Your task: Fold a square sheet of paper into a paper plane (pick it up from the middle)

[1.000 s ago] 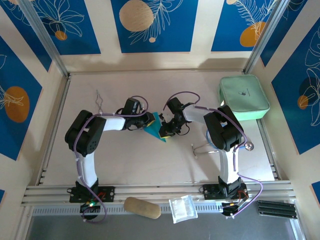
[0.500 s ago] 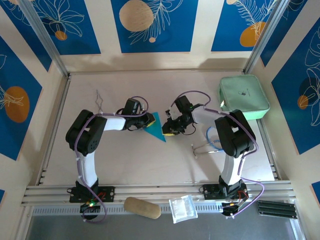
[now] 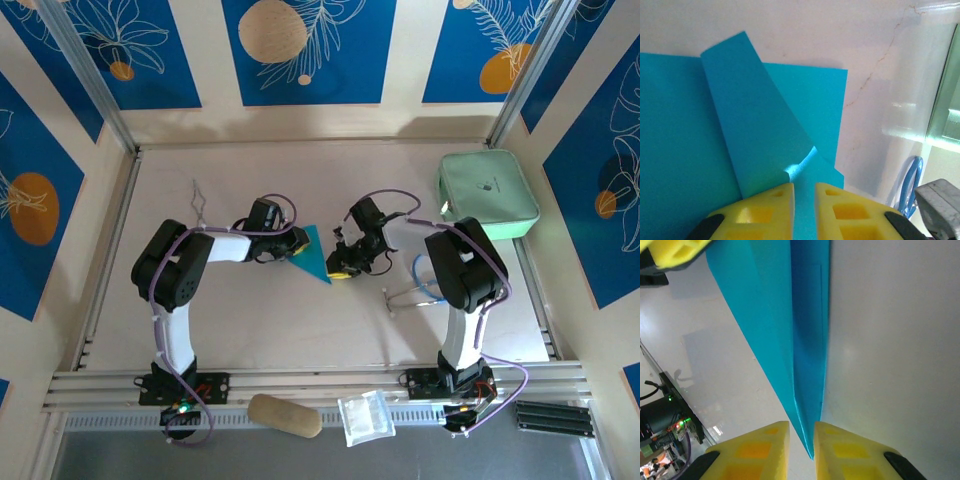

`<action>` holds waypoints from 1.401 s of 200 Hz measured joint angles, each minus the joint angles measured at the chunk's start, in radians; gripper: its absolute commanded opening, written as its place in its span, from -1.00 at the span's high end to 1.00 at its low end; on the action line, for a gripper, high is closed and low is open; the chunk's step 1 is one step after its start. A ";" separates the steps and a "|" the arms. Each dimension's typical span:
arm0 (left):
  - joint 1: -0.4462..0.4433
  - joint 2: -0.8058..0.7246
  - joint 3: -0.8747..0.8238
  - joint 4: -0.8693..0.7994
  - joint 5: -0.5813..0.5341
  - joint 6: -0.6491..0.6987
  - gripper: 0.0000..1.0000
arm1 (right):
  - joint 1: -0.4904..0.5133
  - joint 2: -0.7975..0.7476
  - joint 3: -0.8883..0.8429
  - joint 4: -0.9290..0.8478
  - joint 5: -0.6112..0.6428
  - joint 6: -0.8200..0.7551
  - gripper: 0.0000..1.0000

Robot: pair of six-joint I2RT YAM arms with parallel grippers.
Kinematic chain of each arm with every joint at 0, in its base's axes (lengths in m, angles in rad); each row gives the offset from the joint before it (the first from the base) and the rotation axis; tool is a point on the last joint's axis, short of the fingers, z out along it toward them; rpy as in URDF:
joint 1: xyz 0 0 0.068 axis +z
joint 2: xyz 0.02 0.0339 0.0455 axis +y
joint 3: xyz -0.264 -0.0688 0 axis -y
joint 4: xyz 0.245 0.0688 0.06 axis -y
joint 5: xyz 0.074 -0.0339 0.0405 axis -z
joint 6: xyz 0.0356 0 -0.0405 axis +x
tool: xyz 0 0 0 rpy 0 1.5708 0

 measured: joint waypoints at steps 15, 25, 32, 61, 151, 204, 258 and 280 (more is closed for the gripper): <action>0.000 0.000 0.000 0.001 0.000 -0.003 0.63 | 0.005 0.005 0.002 -0.001 -0.003 -0.002 0.67; 0.000 0.000 -0.001 0.003 0.000 -0.003 0.62 | 0.006 0.007 0.002 0.000 -0.005 -0.006 0.70; 0.000 0.000 -0.002 0.003 0.000 -0.003 0.63 | 0.006 0.008 0.002 0.000 -0.007 -0.007 0.72; 0.000 0.000 -0.002 0.004 0.000 -0.004 0.62 | 0.006 0.016 0.008 -0.004 -0.008 -0.010 0.78; 0.000 0.000 -0.004 0.007 0.000 -0.007 0.63 | 0.016 0.059 0.026 -0.020 -0.007 -0.034 0.83; 0.000 0.000 -0.009 0.019 0.000 -0.007 0.63 | 0.020 0.065 0.036 -0.034 -0.003 -0.037 0.73; 0.000 0.000 -0.009 0.019 0.000 -0.015 0.63 | 0.011 -0.061 -0.005 -0.002 0.047 -0.008 0.56; 0.000 0.000 -0.009 0.019 0.000 -0.016 0.63 | 0.011 -0.098 0.001 0.030 0.039 0.003 0.65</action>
